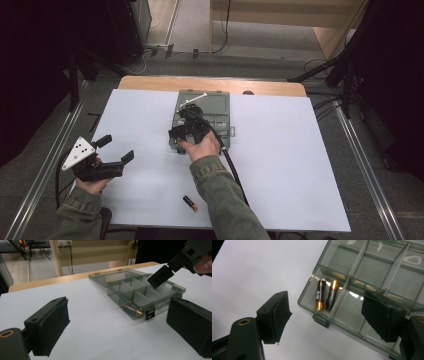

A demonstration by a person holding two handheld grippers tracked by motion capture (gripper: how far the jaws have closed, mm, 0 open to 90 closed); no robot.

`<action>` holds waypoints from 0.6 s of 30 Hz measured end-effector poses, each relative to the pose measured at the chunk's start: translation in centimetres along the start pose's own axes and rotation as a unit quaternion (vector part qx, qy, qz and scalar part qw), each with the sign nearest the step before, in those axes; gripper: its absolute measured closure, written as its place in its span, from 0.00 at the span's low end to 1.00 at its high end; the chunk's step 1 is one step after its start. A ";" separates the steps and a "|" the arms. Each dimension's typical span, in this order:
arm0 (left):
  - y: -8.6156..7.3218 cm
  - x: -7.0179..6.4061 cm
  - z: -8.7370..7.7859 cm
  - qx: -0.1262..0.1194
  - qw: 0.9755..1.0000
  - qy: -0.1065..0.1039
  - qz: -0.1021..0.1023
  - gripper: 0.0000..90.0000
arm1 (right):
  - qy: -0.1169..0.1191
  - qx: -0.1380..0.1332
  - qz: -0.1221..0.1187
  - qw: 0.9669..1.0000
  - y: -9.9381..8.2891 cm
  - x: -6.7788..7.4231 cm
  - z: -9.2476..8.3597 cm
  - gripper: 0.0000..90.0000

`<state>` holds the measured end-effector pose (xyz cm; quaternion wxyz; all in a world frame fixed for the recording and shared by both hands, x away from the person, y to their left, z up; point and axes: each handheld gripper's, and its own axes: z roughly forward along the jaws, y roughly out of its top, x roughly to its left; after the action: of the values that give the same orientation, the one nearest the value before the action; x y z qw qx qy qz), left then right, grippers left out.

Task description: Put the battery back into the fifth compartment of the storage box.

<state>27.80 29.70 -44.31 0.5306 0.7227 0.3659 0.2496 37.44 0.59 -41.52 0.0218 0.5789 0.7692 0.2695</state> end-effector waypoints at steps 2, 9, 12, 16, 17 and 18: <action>0.0 0.0 0.0 0.001 1.000 0.000 0.000 0.05 | -0.001 0.000 -0.002 1.000 -0.2 0.0 -0.1 0.25; 0.0 0.0 0.0 0.000 1.000 0.000 0.000 0.05 | -0.016 0.017 -0.026 0.999 -1.3 0.2 -0.4 0.16; 0.0 0.0 0.0 0.000 1.000 0.000 0.001 0.05 | -0.013 0.021 -0.037 0.999 -1.9 0.3 -0.8 0.14; 0.0 0.0 0.0 -0.001 1.000 0.000 0.001 0.05 | -0.021 0.035 -0.050 0.998 -2.9 0.5 -1.2 0.01; 0.0 0.0 0.0 -0.001 1.000 0.000 0.001 0.05 | -0.029 0.040 -0.055 0.997 -3.1 0.6 -1.3 0.00; 0.0 0.0 0.0 -0.001 1.000 0.000 0.001 0.05 | -0.034 0.045 -0.061 0.997 -3.4 0.6 -1.3 0.00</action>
<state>27.79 29.66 -44.32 0.5310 0.7224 0.3652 0.2507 33.76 -0.02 -41.71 0.0386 0.5402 0.8133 0.2127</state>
